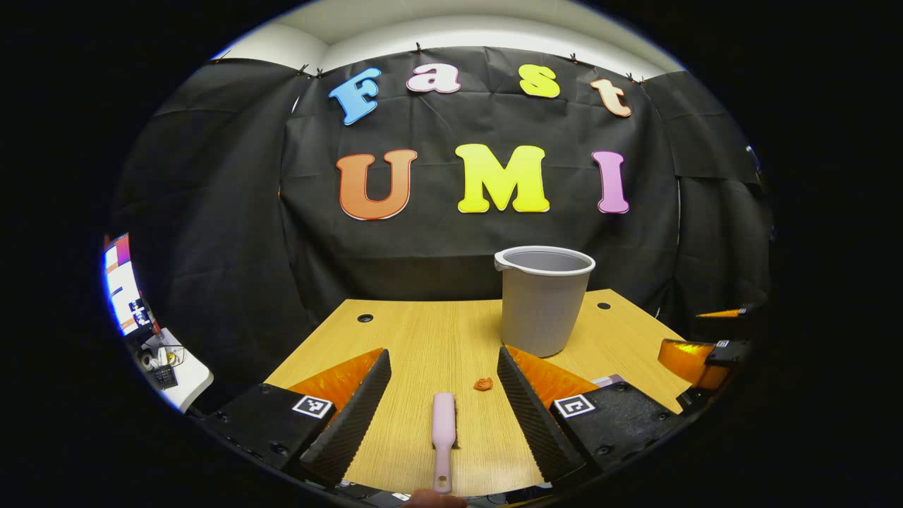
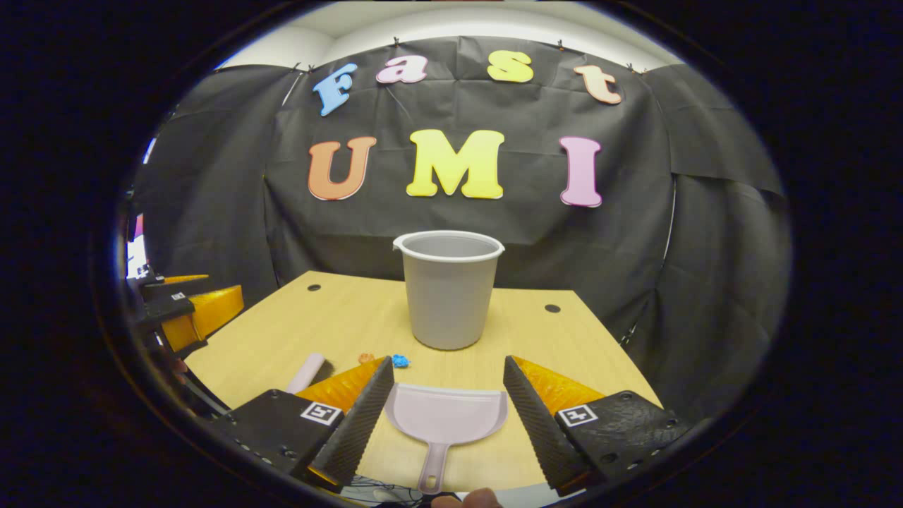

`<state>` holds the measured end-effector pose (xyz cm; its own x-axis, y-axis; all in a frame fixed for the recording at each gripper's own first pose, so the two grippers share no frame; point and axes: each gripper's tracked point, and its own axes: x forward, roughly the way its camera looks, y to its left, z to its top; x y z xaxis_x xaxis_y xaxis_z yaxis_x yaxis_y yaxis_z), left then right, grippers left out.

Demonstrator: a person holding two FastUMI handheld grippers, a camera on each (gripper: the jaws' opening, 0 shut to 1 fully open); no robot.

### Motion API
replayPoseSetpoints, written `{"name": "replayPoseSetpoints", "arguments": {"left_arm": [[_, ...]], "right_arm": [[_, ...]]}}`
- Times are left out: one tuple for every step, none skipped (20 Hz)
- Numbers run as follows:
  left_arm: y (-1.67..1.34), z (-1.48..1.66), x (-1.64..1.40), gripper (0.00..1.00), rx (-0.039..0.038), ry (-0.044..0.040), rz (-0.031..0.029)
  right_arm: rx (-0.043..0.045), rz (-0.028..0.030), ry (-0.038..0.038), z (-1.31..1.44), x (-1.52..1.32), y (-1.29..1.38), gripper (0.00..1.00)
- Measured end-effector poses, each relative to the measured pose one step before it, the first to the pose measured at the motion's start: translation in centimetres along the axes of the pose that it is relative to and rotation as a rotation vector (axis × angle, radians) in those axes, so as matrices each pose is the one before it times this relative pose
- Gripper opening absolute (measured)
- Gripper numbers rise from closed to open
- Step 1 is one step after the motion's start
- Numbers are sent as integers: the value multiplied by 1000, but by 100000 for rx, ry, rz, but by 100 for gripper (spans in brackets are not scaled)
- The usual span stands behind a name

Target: Pick up the small broom and dustpan from the desktop, sweep the trash into the dustpan with the broom, and then empty the trash into the garbage bin.

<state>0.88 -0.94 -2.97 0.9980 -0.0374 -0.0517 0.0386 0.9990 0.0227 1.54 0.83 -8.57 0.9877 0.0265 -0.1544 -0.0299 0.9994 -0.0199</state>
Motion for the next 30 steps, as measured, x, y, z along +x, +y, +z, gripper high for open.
{"name": "replayPoseSetpoints", "arguments": {"left_arm": [[-159,-433,-20,98,-420,802,-96],[-6,-390,-16,98,-57,723,162],[-106,-402,-1,98,169,908,126],[-77,-473,-52,98,182,957,125],[-27,-416,-131,98,-122,920,11],[-12,-445,-182,98,-308,901,-15],[-18,-406,-81,98,-155,931,366],[185,-354,-69,98,-57,821,822],[201,-290,-180,98,-136,523,657],[173,-277,-34,98,-142,558,667],[160,-113,-14,98,-136,463,707],[44,-125,-93,98,2,435,566],[176,-131,-106,98,239,274,630],[247,-83,-10,98,259,192,640],[242,-59,0,98,15,-83,493],[183,33,-63,98,10,78,640],[145,5,3,98,-48,5,682],[154,25,104,98,-160,166,546],[202,-37,14,98,-324,143,613],[100,48,0,98,-267,67,524],[158,-120,51,98,-157,227,451],[44,-62,52,98,3,155,260],[115,77,14,98,83,8,316],[-35,128,-32,98,138,15,246],[48,-54,45,98,45,14,167],[83,54,150,98,137,126,124],[-53,-50,77,98,185,156,85],[15,6,66,98,58,48,169],[90,-22,8,98,-177,109,25],[109,-222,58,98,-51,539,-125]], "right_arm": [[-126,-48,2068,-1438,586,71,95],[-267,-357,3032,-1615,615,-61,95],[405,113,3158,-1939,741,34,93],[951,113,3047,-1643,512,-5,93],[1150,302,2716,-1305,486,111,96],[1019,326,2748,-1406,482,83,99],[663,605,2708,-1023,498,157,96],[653,84,2166,-1073,431,-79,95],[84,33,1792,-869,497,88,98],[-172,-376,1594,-910,529,-61,95],[-425,-484,1489,-567,622,-67,95],[-356,-373,1462,-613,491,-172,95],[-227,-40,1510,-375,484,147,95],[-87,-24,1403,-269,349,51,95],[-3,58,2068,-265,489,105,95],[123,199,2263,-649,323,-31,95],[138,-439,1221,-328,272,-117,95],[424,106,1231,-410,-33,-218,94],[216,-190,1089,-135,77,-103,88],[98,-191,839,-226,-20,38,83],[156,-25,978,31,88,15,75],[-125,-254,980,-227,313,-37,71],[695,537,1308,-80,91,65,60],[405,609,2244,-472,190,193,51],[709,312,1380,-89,347,87,51],[1130,-1956,-94,17,-158,-460,43],[769,-534,1019,234,-185,-239,36],[1055,-104,265,-97,140,-84,33],[618,128,826,19,15,26,32],[763,-135,549,-22,5,24,31]]}}
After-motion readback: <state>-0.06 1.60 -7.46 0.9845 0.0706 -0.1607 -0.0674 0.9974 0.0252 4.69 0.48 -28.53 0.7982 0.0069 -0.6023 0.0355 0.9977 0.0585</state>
